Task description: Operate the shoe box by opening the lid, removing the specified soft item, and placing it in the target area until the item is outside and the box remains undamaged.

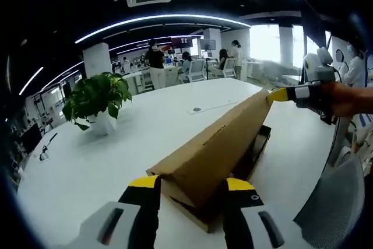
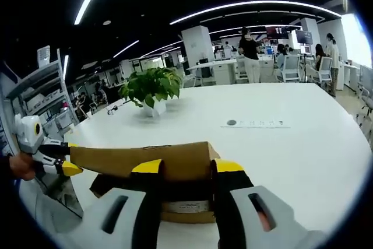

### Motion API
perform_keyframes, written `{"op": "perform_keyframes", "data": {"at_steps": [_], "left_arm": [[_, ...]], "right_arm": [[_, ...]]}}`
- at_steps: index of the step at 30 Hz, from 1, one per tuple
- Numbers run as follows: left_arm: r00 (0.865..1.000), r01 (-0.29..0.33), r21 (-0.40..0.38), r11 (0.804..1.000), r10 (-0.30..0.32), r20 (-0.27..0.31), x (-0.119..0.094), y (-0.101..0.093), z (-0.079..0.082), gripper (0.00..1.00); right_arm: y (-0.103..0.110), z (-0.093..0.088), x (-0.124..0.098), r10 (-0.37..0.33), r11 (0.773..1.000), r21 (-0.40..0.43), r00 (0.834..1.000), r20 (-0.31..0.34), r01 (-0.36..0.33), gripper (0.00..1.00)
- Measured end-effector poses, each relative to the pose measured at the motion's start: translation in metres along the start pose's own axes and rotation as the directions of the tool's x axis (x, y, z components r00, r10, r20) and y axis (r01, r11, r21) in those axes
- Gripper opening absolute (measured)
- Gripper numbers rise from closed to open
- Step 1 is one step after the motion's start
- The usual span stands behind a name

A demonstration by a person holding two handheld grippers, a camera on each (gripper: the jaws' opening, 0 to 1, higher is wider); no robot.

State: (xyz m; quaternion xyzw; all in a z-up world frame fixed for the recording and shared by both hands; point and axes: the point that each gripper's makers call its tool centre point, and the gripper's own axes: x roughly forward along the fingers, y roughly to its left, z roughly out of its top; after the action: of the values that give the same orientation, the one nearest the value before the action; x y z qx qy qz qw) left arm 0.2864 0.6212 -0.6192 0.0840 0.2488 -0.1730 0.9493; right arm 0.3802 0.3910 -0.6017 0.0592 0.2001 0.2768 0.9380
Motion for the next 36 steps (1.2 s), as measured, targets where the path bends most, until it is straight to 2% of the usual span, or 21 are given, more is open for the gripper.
{"op": "perform_keyframes", "data": {"at_steps": [7, 12, 15, 20, 27, 33, 36], "left_arm": [[1.0, -0.019, 0.013, 1.0, 0.018, 0.015, 0.0, 0.007, 0.008, 0.38], [0.998, -0.065, 0.039, 0.997, 0.064, 0.027, 0.001, 0.019, 0.013, 0.28], [0.993, -0.12, 0.126, 0.985, 0.118, 0.018, 0.002, 0.031, 0.016, 0.2], [0.991, -0.124, 0.033, 0.992, 0.122, 0.048, 0.004, 0.041, 0.024, 0.15], [0.989, -0.138, 0.022, 0.99, 0.137, 0.057, 0.007, 0.048, 0.027, 0.13], [0.988, -0.135, 0.01, 0.991, 0.134, 0.073, 0.012, 0.057, 0.034, 0.12], [0.988, -0.133, 0.004, 0.991, 0.133, 0.075, 0.015, 0.063, 0.039, 0.11]], "right_arm": [[0.002, 0.01, 0.004, 0.011, 1.0, 0.01, 1.0, 0.02, -0.011, 0.3], [0.005, 0.022, 0.009, 0.017, 1.0, 0.01, 0.999, 0.045, -0.018, 0.32], [0.012, 0.027, 0.013, 0.035, 0.999, -0.024, 0.998, 0.047, -0.033, 0.37], [0.011, 0.033, 0.019, 0.038, 0.999, -0.01, 0.997, 0.06, -0.037, 0.4], [0.012, 0.037, 0.023, 0.055, 0.998, 0.012, 0.996, 0.07, -0.056, 0.41], [0.022, 0.041, 0.031, 0.091, 0.996, -0.023, 0.993, 0.069, -0.089, 0.51], [0.022, 0.046, 0.034, 0.094, 0.995, -0.022, 0.992, 0.078, -0.093, 0.51]]}}
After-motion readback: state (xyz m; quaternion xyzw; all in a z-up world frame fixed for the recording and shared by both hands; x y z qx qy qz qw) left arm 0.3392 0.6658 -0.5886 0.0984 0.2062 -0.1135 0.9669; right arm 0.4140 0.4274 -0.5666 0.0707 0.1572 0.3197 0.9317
